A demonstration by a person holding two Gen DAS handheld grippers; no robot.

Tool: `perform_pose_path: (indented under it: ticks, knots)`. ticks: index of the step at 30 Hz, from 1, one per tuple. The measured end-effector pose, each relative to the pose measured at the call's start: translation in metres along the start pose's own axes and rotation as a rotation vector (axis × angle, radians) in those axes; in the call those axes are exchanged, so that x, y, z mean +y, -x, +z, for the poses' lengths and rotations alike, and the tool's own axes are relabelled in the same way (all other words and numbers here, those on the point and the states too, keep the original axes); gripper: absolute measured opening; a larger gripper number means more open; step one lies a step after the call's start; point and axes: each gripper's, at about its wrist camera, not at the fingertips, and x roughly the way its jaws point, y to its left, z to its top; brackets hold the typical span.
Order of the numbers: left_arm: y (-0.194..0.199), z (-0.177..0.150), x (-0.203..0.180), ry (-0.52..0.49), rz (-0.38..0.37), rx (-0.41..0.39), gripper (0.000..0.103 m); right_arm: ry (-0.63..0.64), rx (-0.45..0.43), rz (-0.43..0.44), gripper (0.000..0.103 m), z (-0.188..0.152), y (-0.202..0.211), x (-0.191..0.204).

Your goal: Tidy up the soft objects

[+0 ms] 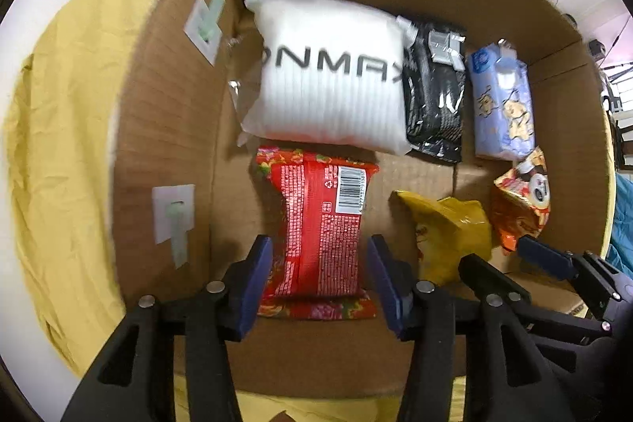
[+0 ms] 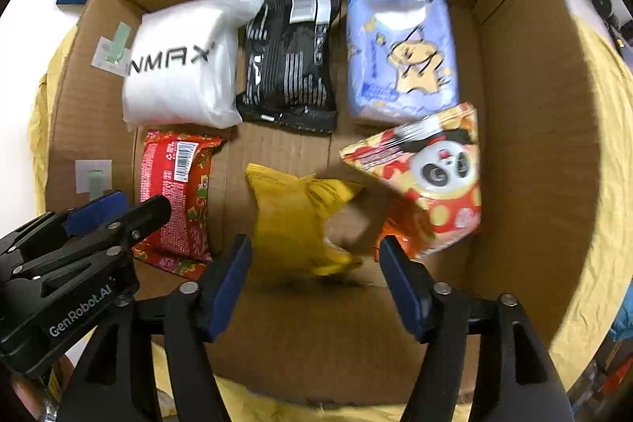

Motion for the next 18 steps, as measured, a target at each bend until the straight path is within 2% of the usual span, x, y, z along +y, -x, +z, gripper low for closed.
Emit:
perform_pose_path:
  ticks: [2, 6, 9, 13, 18]
  knots:
    - [0.008, -0.003, -0.001, -0.002, 0.005, -0.023, 0.052, 0.006, -0.013, -0.003, 0.072, -0.001, 0.01, -0.002]
    - [0.024, -0.009, -0.002, -0.01, 0.019, -0.064, 0.078, 0.015, -0.045, -0.03, 0.081, -0.004, 0.028, -0.009]
    - [0.038, -0.009, 0.001, -0.006, 0.041, -0.099, 0.094, 0.012, -0.068, -0.054, 0.089, -0.006, 0.041, -0.025]
    - [0.046, -0.004, 0.001, 0.005, 0.048, -0.115, 0.101, -0.004, -0.089, -0.065, 0.103, -0.008, 0.048, -0.028]
    - [0.057, -0.001, 0.003, 0.012, 0.053, -0.144, 0.102, -0.02, -0.1, -0.08, 0.103, -0.013, 0.055, -0.035]
